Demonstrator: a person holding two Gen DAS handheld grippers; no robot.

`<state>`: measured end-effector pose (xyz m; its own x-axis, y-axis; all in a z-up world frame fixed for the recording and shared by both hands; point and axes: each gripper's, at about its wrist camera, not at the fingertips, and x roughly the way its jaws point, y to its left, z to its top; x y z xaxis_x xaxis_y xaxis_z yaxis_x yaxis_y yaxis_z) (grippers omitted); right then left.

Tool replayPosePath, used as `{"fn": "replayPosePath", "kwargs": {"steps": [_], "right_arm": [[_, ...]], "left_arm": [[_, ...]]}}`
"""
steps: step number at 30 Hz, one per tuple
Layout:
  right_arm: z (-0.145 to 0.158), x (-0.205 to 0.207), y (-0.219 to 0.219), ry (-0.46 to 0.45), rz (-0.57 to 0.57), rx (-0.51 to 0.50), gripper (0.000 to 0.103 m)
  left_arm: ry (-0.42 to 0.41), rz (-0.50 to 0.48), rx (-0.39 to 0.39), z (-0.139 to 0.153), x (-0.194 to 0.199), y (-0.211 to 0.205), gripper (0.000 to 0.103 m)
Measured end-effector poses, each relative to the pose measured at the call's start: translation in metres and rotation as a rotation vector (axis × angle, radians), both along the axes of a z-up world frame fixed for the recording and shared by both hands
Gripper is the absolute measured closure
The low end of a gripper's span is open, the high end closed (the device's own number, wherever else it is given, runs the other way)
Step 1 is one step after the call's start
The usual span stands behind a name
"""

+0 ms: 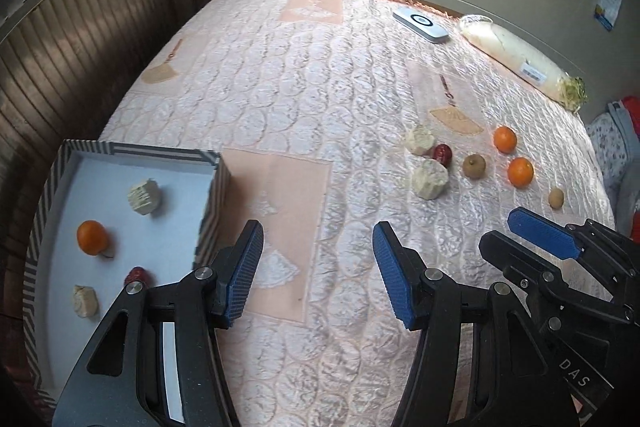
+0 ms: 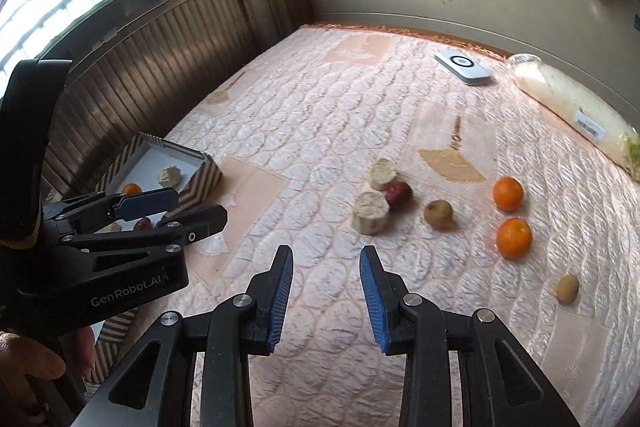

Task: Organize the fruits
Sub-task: 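Move both tools back over the remaining food on the bedspread, then grasp another pale round cake with the left tool while the right tool grasps the brown pear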

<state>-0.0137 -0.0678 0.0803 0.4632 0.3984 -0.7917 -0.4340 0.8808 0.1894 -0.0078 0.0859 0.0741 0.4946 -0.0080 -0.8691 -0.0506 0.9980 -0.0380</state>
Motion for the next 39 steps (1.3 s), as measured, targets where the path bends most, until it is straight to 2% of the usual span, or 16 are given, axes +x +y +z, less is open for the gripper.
{"fn": "replayPosePath", "kwargs": {"steps": [14, 27, 28, 29, 31, 39], "right_arm": [[-0.015, 0.005, -0.086, 0.041, -0.161, 0.003, 0.070], [-0.025, 0.011, -0.110, 0.069, -0.193, 0.024, 0.069], [-0.026, 0.012, -0.109, 0.069, -0.190, 0.027, 0.069], [-0.026, 0.014, -0.108, 0.069, -0.186, 0.029, 0.069], [-0.027, 0.019, -0.105, 0.069, -0.175, 0.030, 0.069], [-0.037, 0.054, -0.070, 0.076, -0.085, 0.035, 0.069]], "left_arm": [[0.065, -0.115, -0.066, -0.025, 0.042, -0.061, 0.046], [0.082, -0.172, -0.068, -0.051, 0.077, -0.077, 0.046], [0.085, -0.173, -0.065, -0.052, 0.077, -0.077, 0.048], [0.087, -0.171, -0.067, -0.053, 0.078, -0.076, 0.061], [0.084, -0.163, -0.063, -0.053, 0.078, -0.074, 0.073], [0.068, -0.147, -0.048, -0.044, 0.066, -0.065, 0.073]]}}
